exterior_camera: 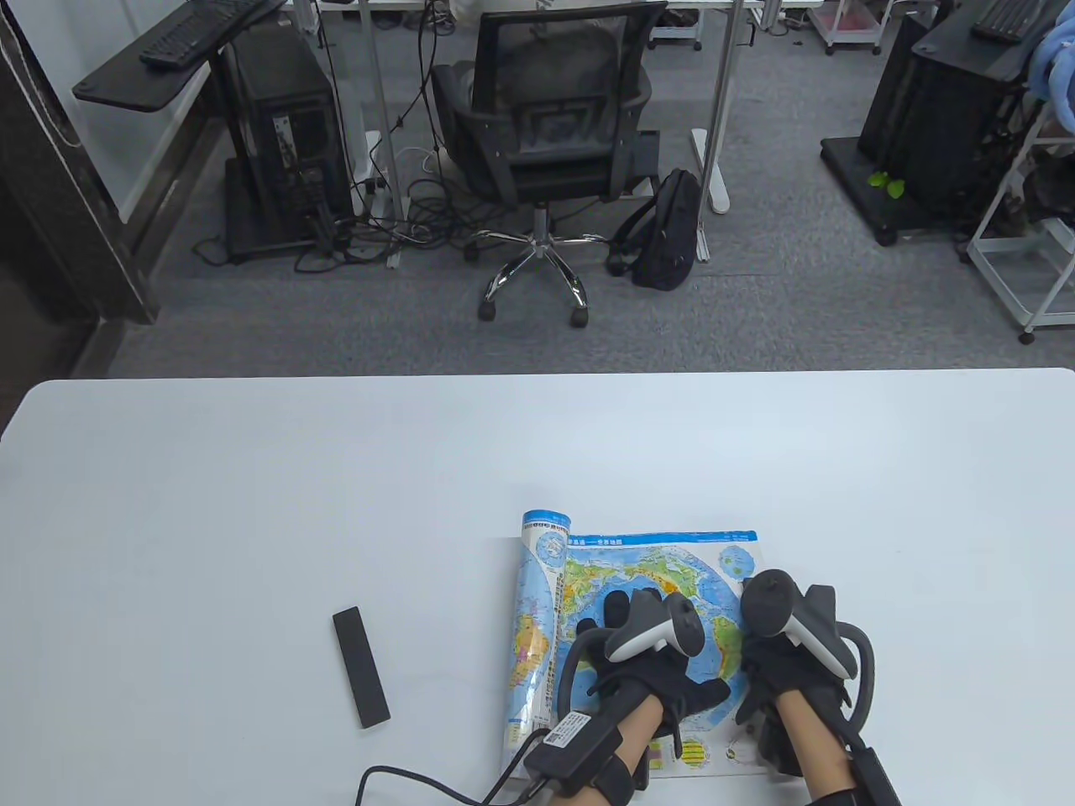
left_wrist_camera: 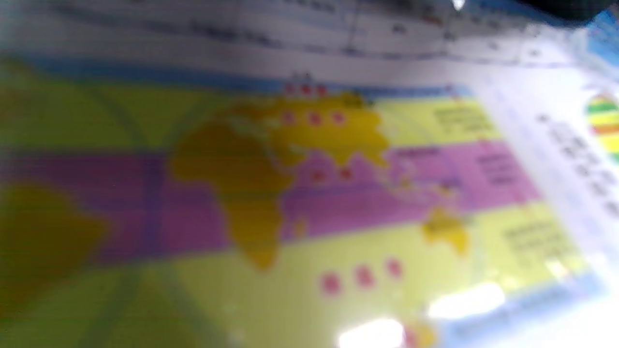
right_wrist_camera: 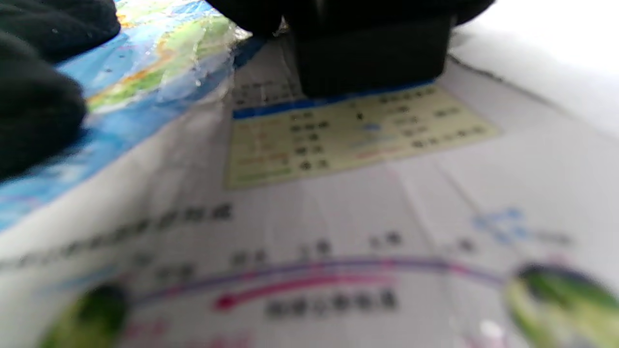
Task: Unroll map and secure with paperweights
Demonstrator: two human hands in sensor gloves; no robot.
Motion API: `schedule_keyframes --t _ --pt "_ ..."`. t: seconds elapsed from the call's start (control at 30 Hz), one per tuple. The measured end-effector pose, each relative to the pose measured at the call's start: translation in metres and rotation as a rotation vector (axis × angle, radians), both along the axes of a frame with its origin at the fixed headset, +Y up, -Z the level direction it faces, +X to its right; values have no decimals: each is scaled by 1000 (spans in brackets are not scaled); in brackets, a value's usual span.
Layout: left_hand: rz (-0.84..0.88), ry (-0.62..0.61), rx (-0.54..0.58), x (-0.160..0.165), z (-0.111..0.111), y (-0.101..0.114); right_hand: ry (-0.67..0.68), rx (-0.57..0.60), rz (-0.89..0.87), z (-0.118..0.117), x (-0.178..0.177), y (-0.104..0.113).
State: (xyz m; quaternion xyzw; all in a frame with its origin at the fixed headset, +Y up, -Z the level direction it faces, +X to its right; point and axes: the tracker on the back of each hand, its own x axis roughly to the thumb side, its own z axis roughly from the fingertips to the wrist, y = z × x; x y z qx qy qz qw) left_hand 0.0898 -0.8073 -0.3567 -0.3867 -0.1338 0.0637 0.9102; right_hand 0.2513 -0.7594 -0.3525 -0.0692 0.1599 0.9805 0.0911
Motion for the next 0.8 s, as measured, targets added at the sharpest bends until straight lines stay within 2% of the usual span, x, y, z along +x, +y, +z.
schedule_keyframes --t 0.4,0.53,0.67,0.8 --pt "11 -4 -9 -2 -1 3 -8 2 37 -1 -3 -1" --pt "4 -22 40 -7 -1 12 -5 -6 47 -1 -3 -1" --pt "-2 -28 63 -24 1 15 -7 -9 45 -1 -3 -1" --pt "-45 8 62 -56 1 16 -7 -14 50 -1 -3 -1"
